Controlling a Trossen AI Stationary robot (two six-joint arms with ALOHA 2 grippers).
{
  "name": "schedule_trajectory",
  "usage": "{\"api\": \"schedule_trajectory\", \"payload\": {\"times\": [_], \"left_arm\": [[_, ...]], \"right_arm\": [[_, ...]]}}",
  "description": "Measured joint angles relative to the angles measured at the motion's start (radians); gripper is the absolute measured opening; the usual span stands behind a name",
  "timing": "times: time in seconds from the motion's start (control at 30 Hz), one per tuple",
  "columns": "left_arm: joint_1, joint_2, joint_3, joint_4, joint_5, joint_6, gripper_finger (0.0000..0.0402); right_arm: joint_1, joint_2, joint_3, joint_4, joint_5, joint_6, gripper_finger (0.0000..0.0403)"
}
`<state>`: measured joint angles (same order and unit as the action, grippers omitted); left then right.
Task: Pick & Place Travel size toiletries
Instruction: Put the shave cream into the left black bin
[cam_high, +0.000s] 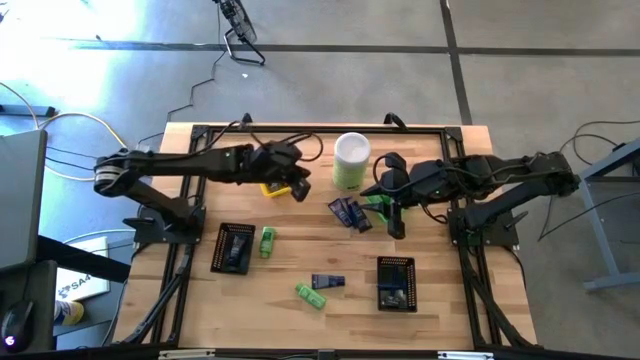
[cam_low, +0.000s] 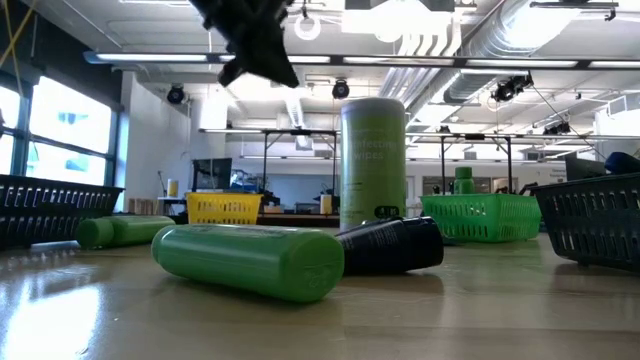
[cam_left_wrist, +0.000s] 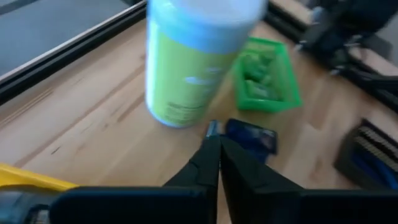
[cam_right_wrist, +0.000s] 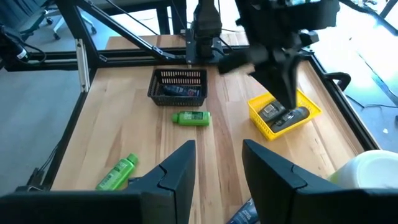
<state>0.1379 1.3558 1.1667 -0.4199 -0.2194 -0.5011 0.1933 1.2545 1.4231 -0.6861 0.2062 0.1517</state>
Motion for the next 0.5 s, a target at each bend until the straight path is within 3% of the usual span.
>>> {"api": "schedule_trajectory", "payload": {"times": [0.4,0.5], "left_arm": [[-0.211,-0.058,0.0,-0.041,-0.005,0.03,0.0001],[-0.28,-0.058,0.0,-0.039,-0.05,0.023,0.0001]], "right_arm": [[-0.005,0.011,0.0,-0.012,-0.082,-0.01,0.0125],[-0.005,0.021,-0.001,-0.02,-0.102,-0.001,0.0125]]}}
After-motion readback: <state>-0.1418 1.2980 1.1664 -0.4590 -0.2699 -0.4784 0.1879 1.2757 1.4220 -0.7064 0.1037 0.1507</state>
